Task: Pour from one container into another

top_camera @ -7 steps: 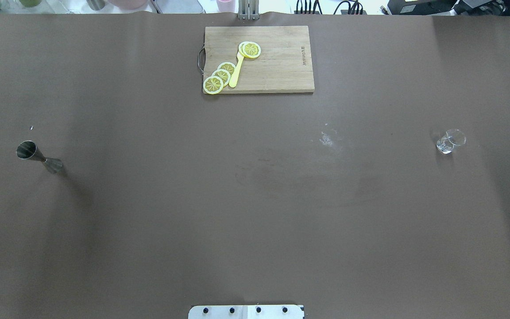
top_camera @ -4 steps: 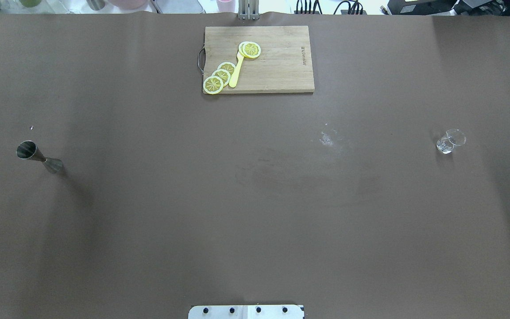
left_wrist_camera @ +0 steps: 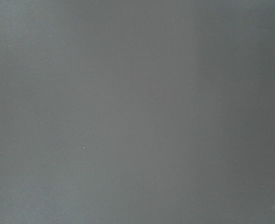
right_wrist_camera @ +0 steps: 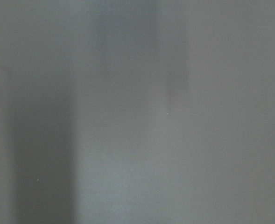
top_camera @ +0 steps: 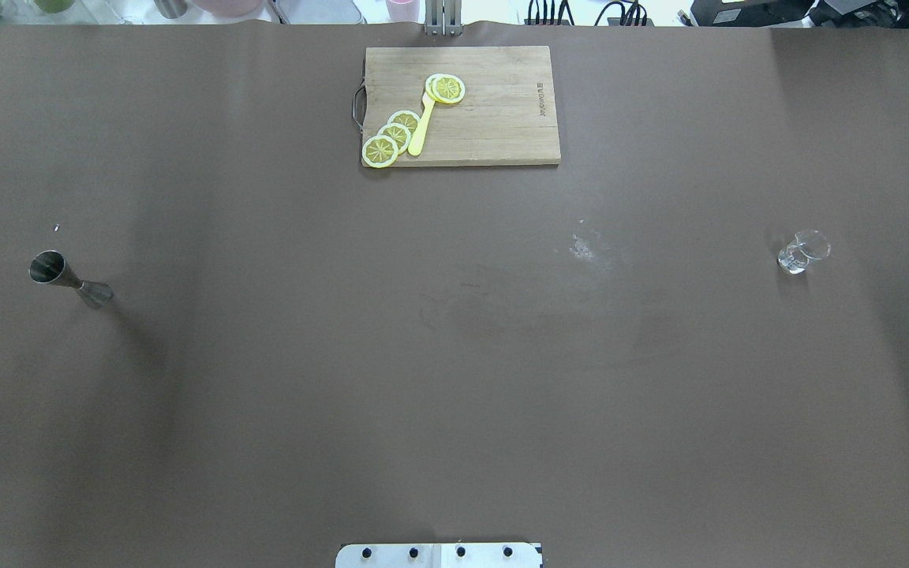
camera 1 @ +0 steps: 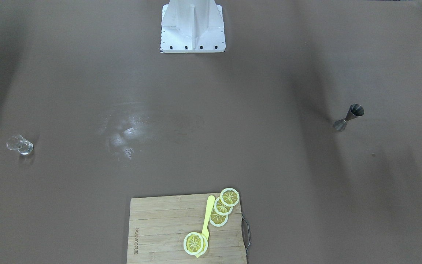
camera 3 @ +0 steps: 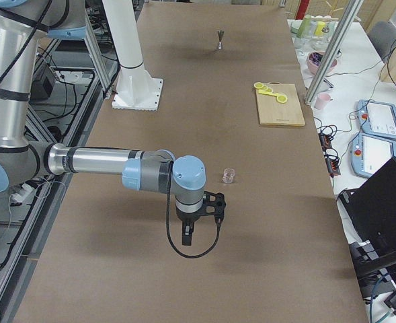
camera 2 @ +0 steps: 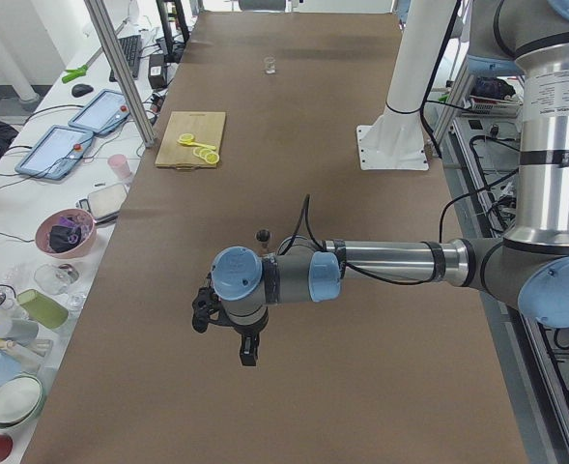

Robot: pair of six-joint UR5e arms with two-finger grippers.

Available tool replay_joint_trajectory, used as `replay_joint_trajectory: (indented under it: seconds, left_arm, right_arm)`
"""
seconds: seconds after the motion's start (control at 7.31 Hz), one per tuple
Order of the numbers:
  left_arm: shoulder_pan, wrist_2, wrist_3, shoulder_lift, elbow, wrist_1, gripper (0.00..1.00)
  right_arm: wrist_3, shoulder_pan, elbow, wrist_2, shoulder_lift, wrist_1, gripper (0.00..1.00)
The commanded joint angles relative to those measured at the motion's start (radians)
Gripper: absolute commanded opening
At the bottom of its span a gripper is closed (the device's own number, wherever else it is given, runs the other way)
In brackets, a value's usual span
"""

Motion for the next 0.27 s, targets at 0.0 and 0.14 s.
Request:
replay_joint_trajectory:
  seconds: [0.0,0.14]
  left_arm:
    - [0.003,0.002,-0.055,-0.003,-0.02,0.0,0.98]
    - [0.005,0.004,-0.057,-0.003,-0.021,-0.002,0.98]
  right_arm:
    - [0.0,0.0,-0.001,0.0,0.0,0.0,1.0]
    - [0.002,-0.001,-0.016,0.002,0.0,0.0,1.0]
